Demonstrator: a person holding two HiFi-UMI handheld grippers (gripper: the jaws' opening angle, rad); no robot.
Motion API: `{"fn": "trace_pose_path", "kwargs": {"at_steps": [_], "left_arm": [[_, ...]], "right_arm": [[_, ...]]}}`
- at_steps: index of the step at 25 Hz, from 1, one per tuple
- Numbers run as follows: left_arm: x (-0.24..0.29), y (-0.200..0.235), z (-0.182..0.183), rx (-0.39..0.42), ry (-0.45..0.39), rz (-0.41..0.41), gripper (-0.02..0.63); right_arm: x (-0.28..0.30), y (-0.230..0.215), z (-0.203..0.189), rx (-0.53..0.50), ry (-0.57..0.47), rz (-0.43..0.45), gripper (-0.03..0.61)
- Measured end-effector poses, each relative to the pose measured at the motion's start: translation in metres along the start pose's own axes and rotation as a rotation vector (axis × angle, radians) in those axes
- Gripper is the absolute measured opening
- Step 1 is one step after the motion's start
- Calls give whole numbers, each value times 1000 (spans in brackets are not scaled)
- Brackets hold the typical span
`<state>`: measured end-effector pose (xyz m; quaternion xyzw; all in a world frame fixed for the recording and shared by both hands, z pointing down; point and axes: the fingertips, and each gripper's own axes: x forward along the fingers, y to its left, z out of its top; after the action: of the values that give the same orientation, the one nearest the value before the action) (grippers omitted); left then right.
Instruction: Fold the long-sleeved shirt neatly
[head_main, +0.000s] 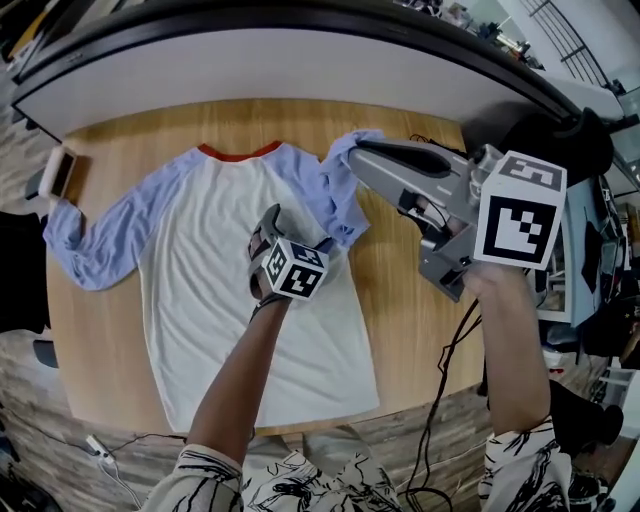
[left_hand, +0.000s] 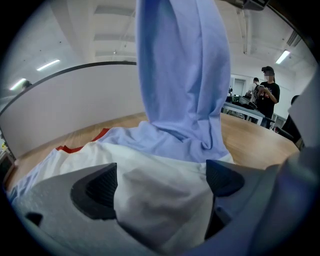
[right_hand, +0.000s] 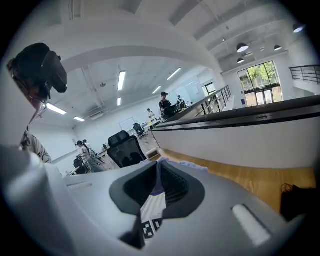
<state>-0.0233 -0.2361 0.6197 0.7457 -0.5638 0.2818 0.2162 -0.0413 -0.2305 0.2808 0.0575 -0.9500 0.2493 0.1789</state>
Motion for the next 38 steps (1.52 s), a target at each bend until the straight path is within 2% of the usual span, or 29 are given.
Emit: {"fn": "trace_pose_path", "kwargs": {"at_steps": [3,9,12,14,19,22,24,26,30,33,36,38], "left_arm": [[-1,0,1,-2,-11,-4,543],[-22,4,5,-34,-122,-32,548],[-51,14,-6,-7,-118,3,548],[-80,26,-11,-13,-152,43,548],[-174,53,-3,-106,-342,94,548],[-232,63,11,-110,-483,109,548],[-262,69,14,-70,-544,124,548],[-283,71,7,-51,-546,124,548],[-306,73,-14,-127,-543,103,548],[-319,76,-31,-153,-533,99,548],[-337,84,-39,-217,-576,120,548],[-351,91,-40,-232,-616,148,548]], "right_arm": [[15,12,3,-7,11,23,35],[45,29,3,-29,48,46,36],[63,35,-1,-29,64,63,37],[78,38,-8,-25,80,76,36],[122,36,-40,-22,151,71,37],[154,34,-66,7,200,73,37],[179,32,-87,22,238,70,37],[204,30,-108,36,270,62,37],[249,22,-148,63,310,15,38],[278,16,-175,105,313,-37,40],[299,17,-195,119,300,-75,41],[312,21,-205,77,296,-85,43]]}}
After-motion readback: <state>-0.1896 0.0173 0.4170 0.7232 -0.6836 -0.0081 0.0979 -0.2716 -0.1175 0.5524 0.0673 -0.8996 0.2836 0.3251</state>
